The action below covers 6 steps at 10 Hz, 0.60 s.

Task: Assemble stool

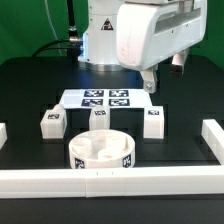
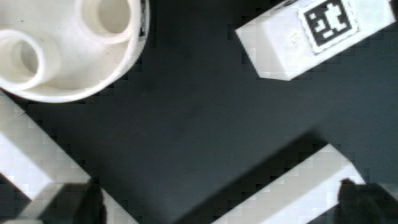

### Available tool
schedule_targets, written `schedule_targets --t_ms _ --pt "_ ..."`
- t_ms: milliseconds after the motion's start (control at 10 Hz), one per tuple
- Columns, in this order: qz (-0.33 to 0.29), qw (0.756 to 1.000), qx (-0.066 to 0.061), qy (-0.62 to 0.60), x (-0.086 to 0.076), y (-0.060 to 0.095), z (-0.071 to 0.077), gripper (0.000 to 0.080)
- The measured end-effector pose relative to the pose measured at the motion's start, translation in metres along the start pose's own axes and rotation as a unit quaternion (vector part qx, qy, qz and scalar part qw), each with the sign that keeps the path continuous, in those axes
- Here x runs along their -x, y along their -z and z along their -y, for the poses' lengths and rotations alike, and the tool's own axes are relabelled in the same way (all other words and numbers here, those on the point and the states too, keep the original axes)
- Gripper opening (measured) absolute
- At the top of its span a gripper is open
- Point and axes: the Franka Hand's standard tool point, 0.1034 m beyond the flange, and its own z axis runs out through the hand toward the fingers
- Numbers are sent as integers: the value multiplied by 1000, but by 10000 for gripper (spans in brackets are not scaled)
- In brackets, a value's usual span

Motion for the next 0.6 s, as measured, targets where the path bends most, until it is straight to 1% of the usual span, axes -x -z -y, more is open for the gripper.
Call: schedule_targets --t_ms 600 --pt "0 1000 0 0 0 0 0 649"
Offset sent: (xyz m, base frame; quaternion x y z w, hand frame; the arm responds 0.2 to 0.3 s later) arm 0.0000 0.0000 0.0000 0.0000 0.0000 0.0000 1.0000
